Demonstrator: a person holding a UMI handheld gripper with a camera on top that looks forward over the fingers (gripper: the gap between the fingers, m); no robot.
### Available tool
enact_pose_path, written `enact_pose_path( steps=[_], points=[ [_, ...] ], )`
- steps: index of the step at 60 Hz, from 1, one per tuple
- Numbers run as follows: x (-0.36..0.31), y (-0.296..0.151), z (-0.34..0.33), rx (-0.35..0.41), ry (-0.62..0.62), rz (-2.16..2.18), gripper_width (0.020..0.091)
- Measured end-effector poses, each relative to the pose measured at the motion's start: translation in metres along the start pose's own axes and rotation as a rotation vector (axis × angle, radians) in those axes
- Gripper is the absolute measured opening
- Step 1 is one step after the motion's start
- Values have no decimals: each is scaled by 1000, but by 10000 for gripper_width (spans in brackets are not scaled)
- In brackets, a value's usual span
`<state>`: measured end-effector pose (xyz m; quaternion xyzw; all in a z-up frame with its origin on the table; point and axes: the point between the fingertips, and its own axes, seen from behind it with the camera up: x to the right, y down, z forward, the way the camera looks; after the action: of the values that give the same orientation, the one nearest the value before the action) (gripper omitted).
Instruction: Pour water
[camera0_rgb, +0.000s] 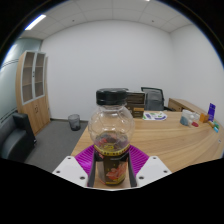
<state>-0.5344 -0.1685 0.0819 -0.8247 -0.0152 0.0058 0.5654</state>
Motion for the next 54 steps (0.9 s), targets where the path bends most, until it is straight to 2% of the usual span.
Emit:
enact_pose_path(
  steps=[5, 9, 10, 20, 30, 42, 48, 54],
  points=[
    [-2, -1, 1, 7, -15, -22, 413],
    [3, -2, 1, 5, -22, -38, 391],
    [4, -4, 1, 6, -21, -44, 363],
    [12, -41, -6, 23, -54, -25, 363],
    [45, -135, -4, 103, -178, 189, 362],
    [136, -252, 32, 180, -373, 658, 360],
    [192, -287, 65, 173, -456, 949, 361],
    [259, -297, 106, 157, -524, 1250, 357]
  ],
)
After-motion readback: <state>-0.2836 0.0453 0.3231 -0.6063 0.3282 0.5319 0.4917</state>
